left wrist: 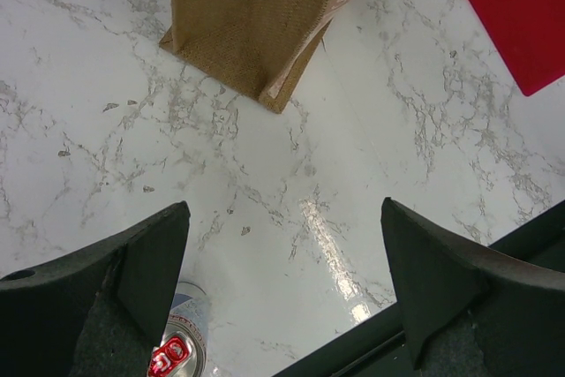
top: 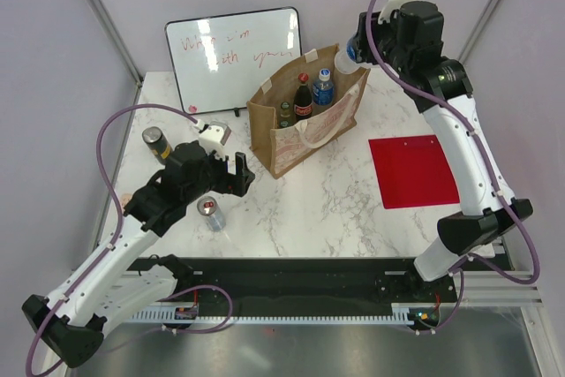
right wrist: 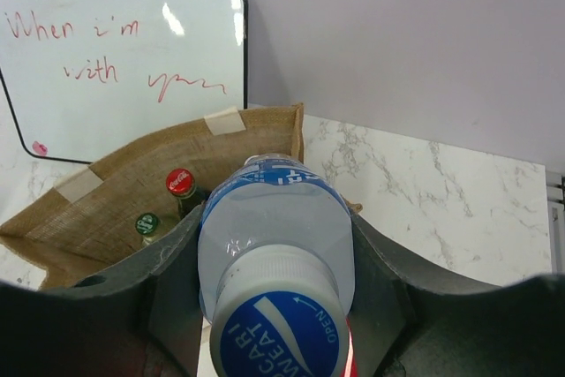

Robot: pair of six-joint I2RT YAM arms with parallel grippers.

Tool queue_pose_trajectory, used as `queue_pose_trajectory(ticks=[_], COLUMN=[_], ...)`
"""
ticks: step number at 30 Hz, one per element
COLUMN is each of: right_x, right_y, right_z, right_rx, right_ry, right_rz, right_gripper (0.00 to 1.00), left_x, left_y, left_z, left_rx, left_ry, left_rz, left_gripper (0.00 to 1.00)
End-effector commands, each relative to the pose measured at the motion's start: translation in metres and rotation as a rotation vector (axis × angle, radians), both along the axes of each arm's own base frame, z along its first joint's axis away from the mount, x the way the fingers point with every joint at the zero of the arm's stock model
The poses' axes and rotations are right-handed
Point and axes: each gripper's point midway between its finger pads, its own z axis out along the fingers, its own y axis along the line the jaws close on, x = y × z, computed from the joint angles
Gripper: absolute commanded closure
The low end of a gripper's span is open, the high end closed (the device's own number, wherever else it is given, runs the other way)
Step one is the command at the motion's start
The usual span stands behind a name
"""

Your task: Place the beverage into the canvas bag

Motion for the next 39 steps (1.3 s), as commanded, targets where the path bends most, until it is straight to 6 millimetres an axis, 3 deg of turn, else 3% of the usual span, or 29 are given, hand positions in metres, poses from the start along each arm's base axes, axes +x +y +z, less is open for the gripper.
queue_pose_trajectory(ticks=[1,7,16,22,31,39], right_x=[0.008,0.027,0.069,0.097,0.112,0.131], right_y=[0.001,0.021,0.022,0.004,0.01,0.029], right_z=[0.066,0.034,-0.011,-0.04,-0.06,-0.095], right_rx=[0.097,0.098,0.017,-0.097,-0.14,-0.132], right_ry=[-0.208,-0.143,-0.087,-0.07,-0.076,-0.062], right_rz=[-0.012,0.053,0.001,-0.123,-0.103,-0.04], right_gripper=[1.0,1.0,1.0,1.0,1.0,1.0], left_x=[0.003,0.002,0.003,0.004,0.005,0.005], left_y=[-0.001,0.0,0.0,0.001,0.003,0.003], left_z=[0.011,0.013,0.012,0.01,0.011,0.009], left_rx=[-0.01,-0.013,-0.011,-0.004,0.004,0.006], left_ry=[-0.056,-0.06,-0.058,-0.056,-0.063,-0.059], left_rz=[-0.017,-0.014,-0.014,-0.008,0.006,0.006], left_gripper=[0.04,0.04,0.04,0.04,0.05,0.05])
